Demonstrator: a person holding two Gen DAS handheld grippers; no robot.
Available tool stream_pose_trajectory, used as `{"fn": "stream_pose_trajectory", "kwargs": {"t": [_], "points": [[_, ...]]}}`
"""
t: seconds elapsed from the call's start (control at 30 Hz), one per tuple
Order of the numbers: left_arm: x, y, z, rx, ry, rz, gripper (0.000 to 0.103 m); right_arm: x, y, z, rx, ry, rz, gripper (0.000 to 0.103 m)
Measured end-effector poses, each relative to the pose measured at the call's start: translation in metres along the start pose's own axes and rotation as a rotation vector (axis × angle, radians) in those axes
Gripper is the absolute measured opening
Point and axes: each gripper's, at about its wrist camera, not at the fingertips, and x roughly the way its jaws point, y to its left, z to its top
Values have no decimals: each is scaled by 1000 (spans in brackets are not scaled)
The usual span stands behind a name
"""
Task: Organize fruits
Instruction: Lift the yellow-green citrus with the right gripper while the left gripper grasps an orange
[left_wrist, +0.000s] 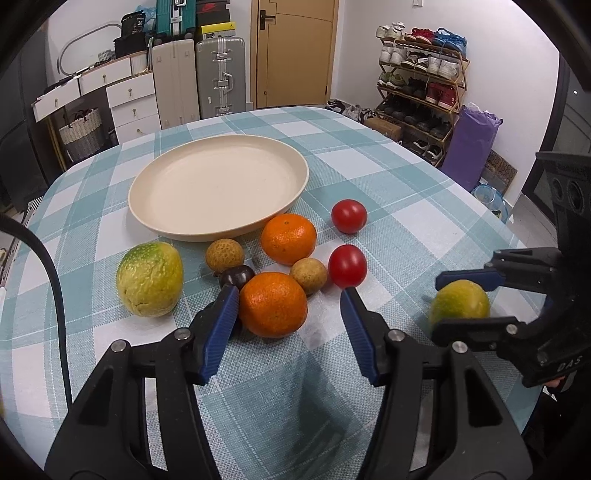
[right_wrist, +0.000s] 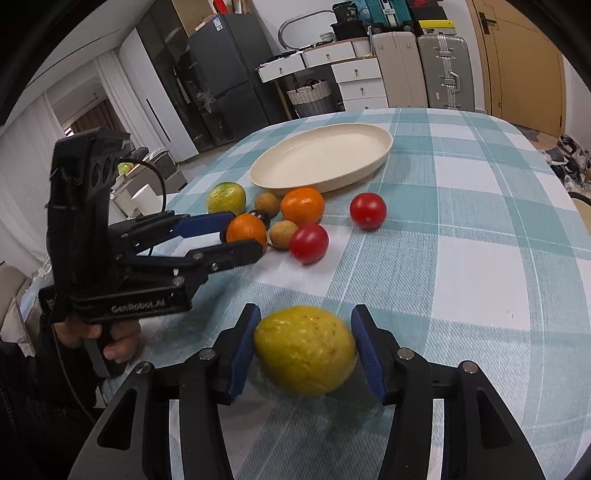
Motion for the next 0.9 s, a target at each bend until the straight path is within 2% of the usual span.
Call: {"fn": "stream_pose_trajectory", "kwargs": {"t": [0.23, 0.37, 0.67, 0.9], "points": [[3, -2, 1, 9, 4, 10, 53, 0, 6, -11, -16, 53, -21, 54], [0, 2, -1, 12, -6, 36, 34, -2, 8, -14, -22, 52, -35, 53], [-11, 4, -9, 0, -17, -10, 33, -2, 11, -8, -31, 23, -39, 53], [-28, 5, -11, -6, -62, -34, 33, 0, 16, 9, -43, -6, -36, 53]]}}
